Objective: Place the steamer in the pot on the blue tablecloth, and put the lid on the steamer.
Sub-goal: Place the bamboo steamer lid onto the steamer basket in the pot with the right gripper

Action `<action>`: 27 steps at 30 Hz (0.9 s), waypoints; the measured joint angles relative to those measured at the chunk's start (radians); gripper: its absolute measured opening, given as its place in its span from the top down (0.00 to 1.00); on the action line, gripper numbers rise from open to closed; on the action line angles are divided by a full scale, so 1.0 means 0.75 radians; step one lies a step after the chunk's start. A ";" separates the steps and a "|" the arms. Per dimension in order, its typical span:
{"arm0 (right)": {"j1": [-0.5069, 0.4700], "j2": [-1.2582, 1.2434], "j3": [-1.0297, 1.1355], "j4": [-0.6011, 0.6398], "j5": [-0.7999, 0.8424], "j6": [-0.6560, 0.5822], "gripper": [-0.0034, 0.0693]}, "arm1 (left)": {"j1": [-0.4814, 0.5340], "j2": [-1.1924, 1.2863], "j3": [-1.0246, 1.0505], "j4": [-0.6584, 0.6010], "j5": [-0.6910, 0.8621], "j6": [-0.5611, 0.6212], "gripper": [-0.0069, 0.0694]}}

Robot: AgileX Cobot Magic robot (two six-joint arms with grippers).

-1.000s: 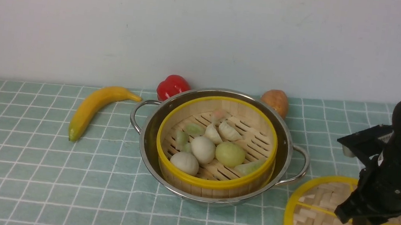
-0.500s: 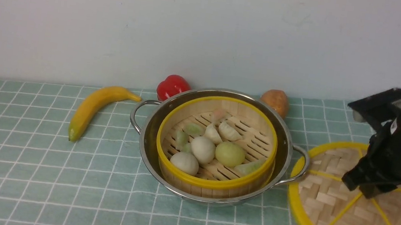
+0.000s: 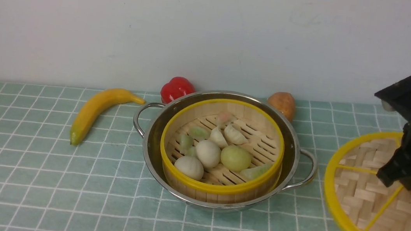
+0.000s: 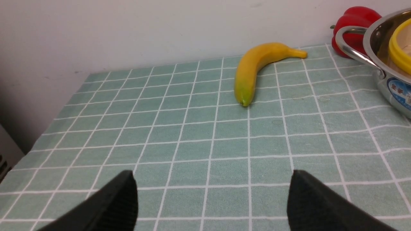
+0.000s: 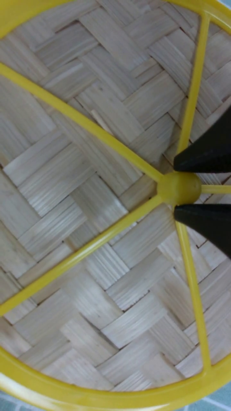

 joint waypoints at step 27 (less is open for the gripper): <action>0.330 0.404 -0.899 0.386 0.010 -0.329 0.77 | 0.000 0.000 0.000 0.000 0.000 0.000 0.15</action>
